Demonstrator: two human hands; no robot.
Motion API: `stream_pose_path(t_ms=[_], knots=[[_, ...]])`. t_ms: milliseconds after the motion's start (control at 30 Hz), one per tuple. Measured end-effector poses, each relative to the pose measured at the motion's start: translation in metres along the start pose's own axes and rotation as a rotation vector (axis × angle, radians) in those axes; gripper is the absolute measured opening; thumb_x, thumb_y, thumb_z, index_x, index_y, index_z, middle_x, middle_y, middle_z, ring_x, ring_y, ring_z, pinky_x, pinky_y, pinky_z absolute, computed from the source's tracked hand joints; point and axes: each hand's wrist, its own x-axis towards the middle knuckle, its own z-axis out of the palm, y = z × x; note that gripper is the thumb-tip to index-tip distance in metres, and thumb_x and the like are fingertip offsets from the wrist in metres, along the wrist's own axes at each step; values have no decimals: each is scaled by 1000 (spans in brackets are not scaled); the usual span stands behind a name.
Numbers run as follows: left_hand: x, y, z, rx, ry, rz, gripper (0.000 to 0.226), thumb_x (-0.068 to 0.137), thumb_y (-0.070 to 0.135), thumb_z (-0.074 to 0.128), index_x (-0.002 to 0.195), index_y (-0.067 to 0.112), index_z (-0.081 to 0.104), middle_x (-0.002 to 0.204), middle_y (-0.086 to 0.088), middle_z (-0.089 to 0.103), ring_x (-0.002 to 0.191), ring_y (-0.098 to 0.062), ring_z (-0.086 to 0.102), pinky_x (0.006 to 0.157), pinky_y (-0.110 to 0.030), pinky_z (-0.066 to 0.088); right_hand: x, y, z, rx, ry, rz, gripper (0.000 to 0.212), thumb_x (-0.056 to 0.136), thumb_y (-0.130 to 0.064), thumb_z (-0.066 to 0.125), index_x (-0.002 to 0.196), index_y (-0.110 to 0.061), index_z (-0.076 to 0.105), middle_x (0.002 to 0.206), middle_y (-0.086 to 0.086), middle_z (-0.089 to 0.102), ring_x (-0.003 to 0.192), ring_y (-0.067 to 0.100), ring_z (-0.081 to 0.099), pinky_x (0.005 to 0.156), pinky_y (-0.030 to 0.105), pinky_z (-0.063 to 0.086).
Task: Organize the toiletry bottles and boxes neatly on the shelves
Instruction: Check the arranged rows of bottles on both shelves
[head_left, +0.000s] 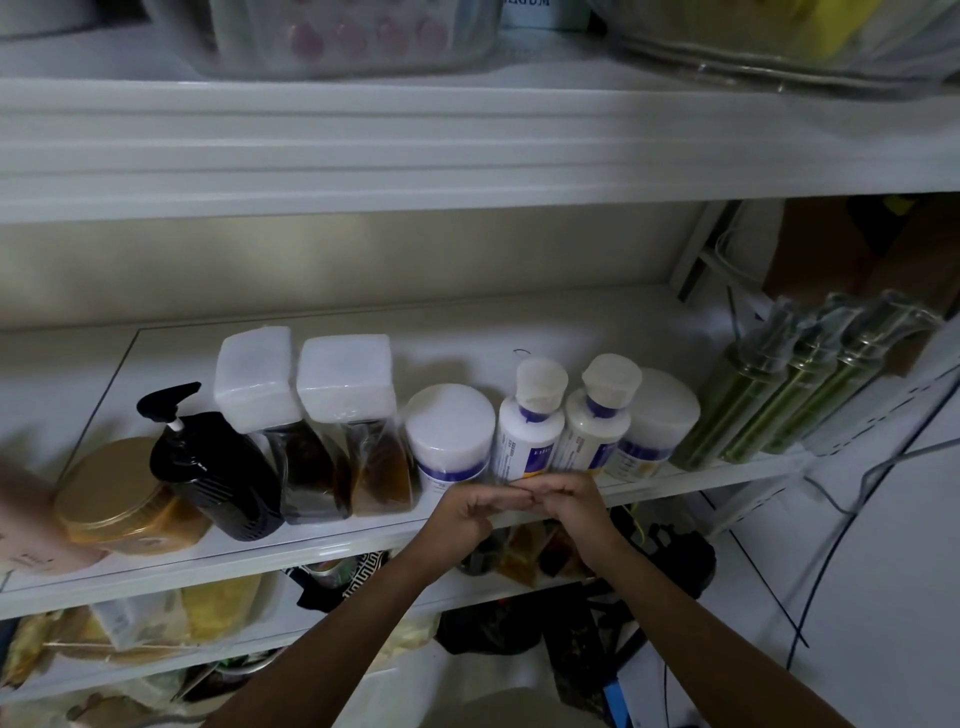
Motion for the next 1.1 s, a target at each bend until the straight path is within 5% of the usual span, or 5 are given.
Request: stream_pose_path(t_ms=[267,467,633,900,1100], knots=[[3,1,3,33,71,-53,65,66,-32,33,117,-6,63,118,-12,65,110,-6,62,89,-15,46,10,3,-2,7,-20,30,37,85,14,46,93,-10,73,105,9,70,98,16,68,85,28,55],[10,-3,14,26,36,-17,59,65,-21,40,115,-2,65,116,-15,67,114,-24,62,101,-37,47,6,9,-20,-41,-11,22,40,85,14,46,88,-15,73,99,10,71,94,17,68,85,30,55],[21,4,31,20,3,17,60,63,-19,39,111,2,68,114,-13,69,112,-26,63,99,-38,48,4,12,-40,-21,24,13,48,80,20,45,80,-17,75,84,1,74,85,18,70,76,27,57],[28,1,41,0,7,24,47,78,-16,46,111,8,70,117,-14,68,114,-31,61,99,-51,46,6,13,-55,-74,-8,81,57,82,17,44,74,-30,77,87,-7,75,90,12,69,79,23,55],[30,2,42,-14,34,-3,64,58,-18,38,112,-2,67,114,-12,69,114,-24,62,100,-37,48,11,3,-52,-48,-2,86,41,81,20,39,96,1,71,85,-2,70,77,2,69,67,15,53]])
